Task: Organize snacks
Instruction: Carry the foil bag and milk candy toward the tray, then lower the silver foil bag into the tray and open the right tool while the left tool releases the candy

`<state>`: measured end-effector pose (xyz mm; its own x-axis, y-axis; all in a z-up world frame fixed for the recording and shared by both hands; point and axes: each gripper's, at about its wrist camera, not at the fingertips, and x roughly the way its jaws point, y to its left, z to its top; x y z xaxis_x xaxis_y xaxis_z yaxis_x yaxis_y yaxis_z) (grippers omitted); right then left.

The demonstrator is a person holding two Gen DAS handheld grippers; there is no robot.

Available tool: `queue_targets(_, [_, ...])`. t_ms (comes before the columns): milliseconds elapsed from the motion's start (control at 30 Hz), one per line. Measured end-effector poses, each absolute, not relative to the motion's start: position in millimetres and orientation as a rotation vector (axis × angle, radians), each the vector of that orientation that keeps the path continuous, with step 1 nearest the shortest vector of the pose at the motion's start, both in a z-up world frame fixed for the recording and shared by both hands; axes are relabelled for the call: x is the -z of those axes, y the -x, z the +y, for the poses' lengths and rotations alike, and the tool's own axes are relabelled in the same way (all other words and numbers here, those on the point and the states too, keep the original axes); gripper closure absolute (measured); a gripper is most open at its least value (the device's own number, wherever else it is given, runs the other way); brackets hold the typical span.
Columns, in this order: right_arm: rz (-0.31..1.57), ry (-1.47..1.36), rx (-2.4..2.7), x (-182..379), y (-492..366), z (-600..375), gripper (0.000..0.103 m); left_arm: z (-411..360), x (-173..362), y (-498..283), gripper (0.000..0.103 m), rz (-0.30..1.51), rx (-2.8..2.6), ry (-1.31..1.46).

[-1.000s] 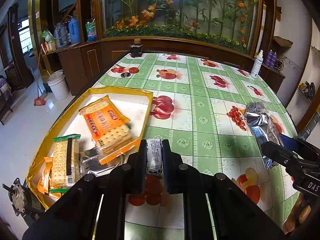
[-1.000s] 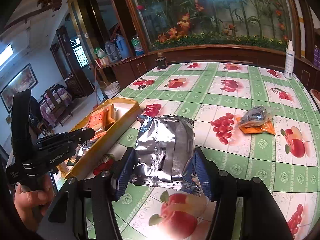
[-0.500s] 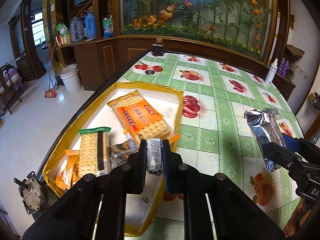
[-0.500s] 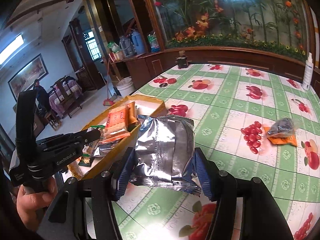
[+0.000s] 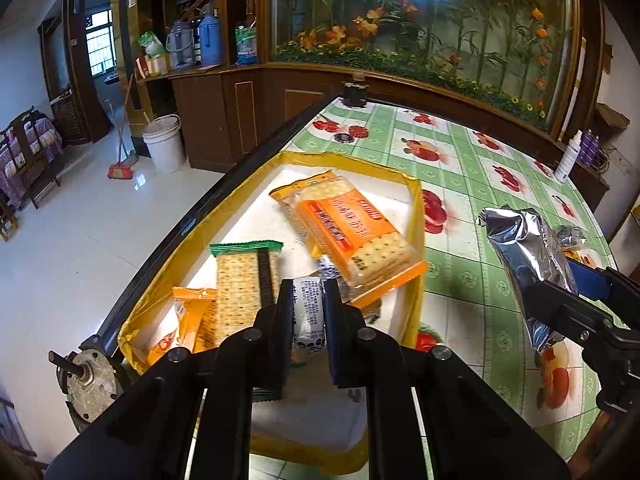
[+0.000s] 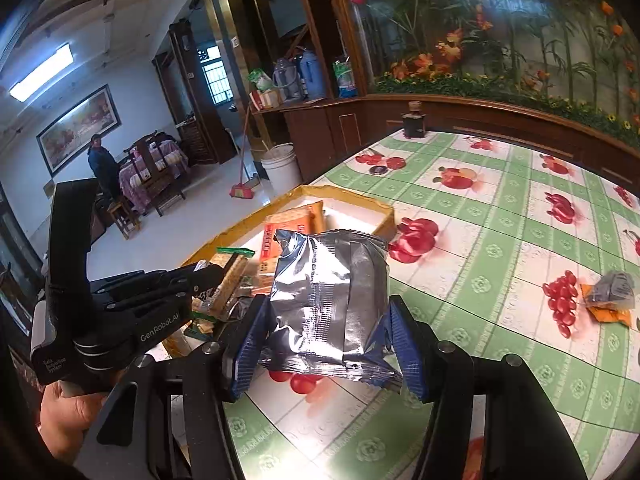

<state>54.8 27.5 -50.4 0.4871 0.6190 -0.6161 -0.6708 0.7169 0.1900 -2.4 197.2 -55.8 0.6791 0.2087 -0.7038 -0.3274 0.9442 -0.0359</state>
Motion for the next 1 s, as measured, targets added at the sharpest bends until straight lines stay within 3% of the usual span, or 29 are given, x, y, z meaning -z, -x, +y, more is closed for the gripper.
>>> queue_targets(900, [0.792, 0.158, -0.963, 82, -74, 150, 0.043, 249, 81, 0, 0.091, 0.833, -0.382, 0.195])
queue_targets(1000, [0.794, 0.18, -0.938, 87, -84, 156, 0.047, 250, 81, -1, 0.091, 0.833, -0.384, 0.199])
